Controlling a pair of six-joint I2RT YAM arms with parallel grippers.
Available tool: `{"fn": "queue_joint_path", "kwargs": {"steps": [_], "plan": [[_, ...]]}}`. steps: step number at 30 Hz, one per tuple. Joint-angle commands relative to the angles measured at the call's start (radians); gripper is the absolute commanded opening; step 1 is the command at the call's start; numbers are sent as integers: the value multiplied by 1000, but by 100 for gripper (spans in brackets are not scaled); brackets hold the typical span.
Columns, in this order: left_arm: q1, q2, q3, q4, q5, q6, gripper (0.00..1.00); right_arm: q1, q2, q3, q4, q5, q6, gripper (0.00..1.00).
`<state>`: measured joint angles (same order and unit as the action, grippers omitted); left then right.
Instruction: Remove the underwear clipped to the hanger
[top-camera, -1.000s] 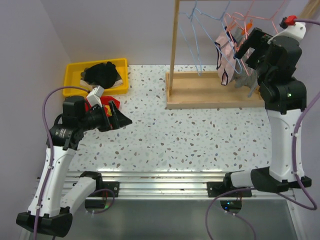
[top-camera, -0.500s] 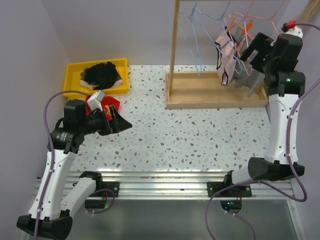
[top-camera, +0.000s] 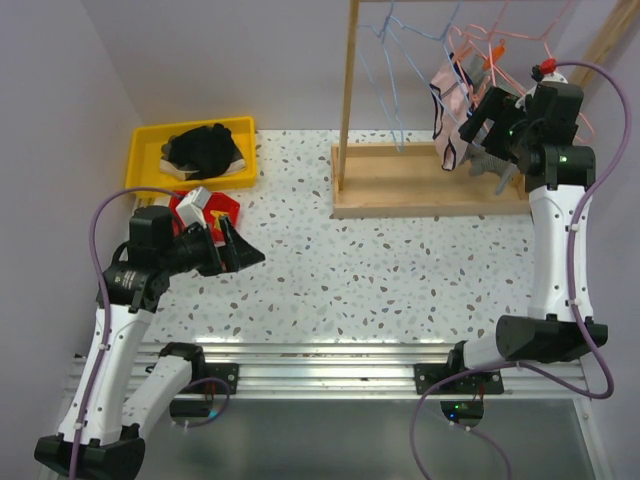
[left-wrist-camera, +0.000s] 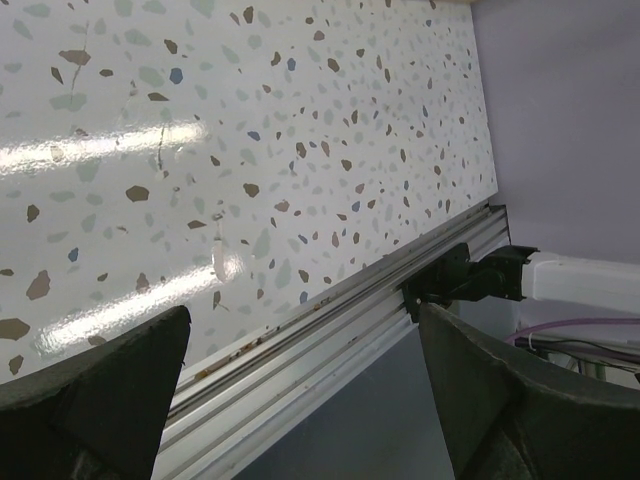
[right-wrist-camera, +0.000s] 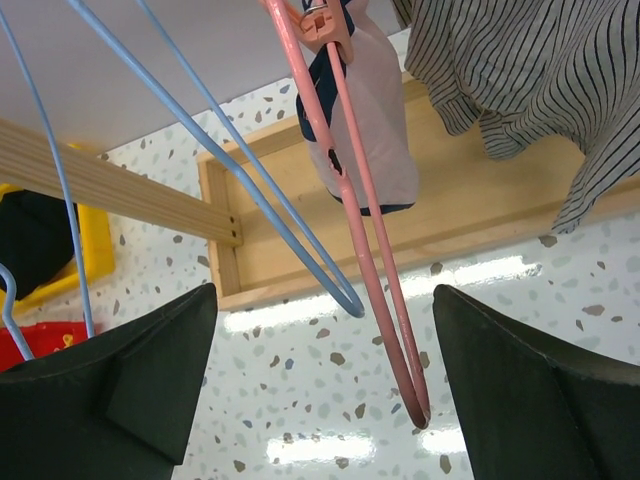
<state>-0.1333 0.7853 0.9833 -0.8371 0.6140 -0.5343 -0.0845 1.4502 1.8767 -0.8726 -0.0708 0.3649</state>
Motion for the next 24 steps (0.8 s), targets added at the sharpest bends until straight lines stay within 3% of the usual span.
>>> {"fn": "queue_joint_path", "kwargs": {"steps": [1,7,15,24], "plan": [[-8,-15,0,29,23,17,100,0,-24,21,-14,-7,-17,93],[-8,-31,3,15,23,25,100,-1,-53,51,14,-11,11,98],[-8,-32,-3,16,27,25,100,-24,-79,44,64,178,114,99],[-9,-26,-6,20,27,25,100,-35,45,127,38,92,112,95]]}}
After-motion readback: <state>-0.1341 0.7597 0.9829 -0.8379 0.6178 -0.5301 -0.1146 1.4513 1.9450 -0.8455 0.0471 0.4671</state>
